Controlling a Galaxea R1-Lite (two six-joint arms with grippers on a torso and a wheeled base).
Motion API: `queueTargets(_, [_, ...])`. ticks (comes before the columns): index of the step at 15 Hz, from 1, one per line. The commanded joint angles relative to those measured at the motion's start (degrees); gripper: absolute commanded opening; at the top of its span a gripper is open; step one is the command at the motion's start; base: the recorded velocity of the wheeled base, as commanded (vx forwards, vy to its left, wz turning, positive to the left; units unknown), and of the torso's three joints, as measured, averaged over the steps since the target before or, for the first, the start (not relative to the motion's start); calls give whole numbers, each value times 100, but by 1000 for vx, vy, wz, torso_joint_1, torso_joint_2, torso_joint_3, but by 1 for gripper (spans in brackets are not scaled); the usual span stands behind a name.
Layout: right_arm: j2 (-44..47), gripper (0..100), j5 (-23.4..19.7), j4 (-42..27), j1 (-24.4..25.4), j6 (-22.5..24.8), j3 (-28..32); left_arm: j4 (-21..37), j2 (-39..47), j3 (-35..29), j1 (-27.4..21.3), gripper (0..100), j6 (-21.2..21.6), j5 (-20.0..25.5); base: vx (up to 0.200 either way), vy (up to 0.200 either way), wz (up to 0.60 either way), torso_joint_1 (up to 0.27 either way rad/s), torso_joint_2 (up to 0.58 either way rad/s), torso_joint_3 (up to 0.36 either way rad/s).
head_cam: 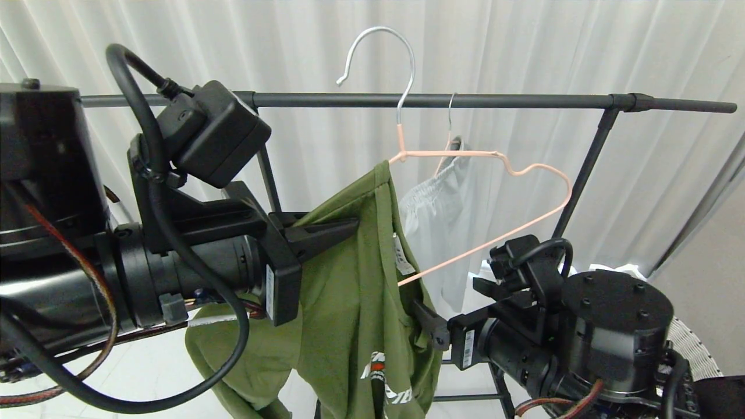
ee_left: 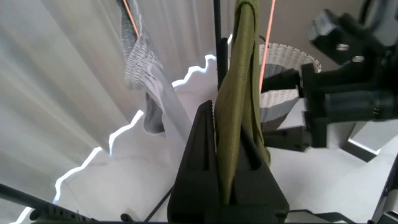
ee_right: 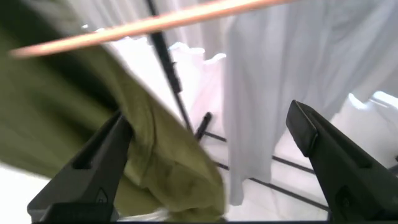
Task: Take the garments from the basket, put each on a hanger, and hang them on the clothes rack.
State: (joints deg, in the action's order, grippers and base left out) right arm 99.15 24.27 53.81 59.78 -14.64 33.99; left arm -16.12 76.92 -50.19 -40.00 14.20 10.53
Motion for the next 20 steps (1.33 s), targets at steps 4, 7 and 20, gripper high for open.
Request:
queueTargets(4, [114,100,201,7,-72,31,-226,-348,51,194,53,0,39,-7,0,0,0,0,0,0])
queueTargets(7, [-27,100,210,7,-327,75,-630,-384,-2,282,53,0,48,-16,0,0,0,0,0,0])
queueTargets(20, [-519,100,192,16,-2313,779,-1166,-384,-257,1143,282,0,918,-333,0,0,0,0,0,0])
